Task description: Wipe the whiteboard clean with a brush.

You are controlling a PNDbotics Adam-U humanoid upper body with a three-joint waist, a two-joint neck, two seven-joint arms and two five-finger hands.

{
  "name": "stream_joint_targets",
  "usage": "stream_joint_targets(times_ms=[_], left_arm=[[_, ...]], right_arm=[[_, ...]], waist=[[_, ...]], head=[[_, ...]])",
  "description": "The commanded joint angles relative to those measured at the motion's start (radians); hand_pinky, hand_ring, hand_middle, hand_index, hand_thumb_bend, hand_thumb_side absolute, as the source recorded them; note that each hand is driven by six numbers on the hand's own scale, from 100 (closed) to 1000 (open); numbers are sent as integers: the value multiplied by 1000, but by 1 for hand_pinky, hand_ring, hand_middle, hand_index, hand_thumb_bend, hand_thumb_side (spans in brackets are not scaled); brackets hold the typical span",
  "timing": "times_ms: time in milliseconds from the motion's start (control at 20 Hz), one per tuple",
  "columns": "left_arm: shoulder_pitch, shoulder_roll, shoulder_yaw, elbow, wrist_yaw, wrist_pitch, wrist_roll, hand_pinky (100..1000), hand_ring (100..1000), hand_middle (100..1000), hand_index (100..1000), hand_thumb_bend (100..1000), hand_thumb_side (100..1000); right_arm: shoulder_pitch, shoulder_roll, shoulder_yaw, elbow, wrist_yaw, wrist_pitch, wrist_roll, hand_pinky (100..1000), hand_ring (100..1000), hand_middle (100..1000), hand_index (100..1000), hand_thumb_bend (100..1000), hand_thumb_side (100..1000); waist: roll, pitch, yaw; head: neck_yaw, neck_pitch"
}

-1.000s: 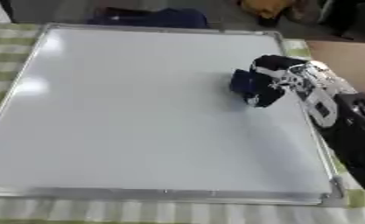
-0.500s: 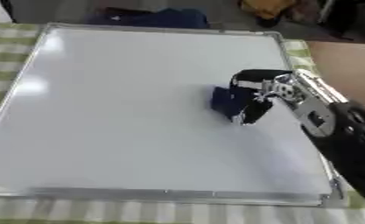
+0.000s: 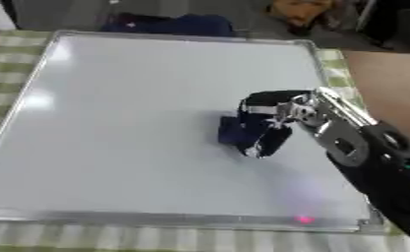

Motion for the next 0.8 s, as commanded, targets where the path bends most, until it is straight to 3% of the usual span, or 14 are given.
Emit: stream_joint_targets(times_ms=[50,450,800], left_arm=[[-6,23,3,-19,3,-1,3,635,816,802,623,215,1000],[2,23,4,-19,3,0,5,635,814,800,623,220,1000],[7,21,3,-19,3,2,5,634,814,800,623,220,1000]], right_arm=[[-11,-7,5,-70,-24,23,3,515,573,215,274,100,153],[-14,41,24,-159,-24,74,-6,506,559,206,268,100,178],[-32,103,40,-145,33,73,-9,505,561,209,271,100,185]], waist=[[2,-30,-3],[1,-50,-17],[0,-58,-17]], head=[[2,12],[0,37],[4,49]])
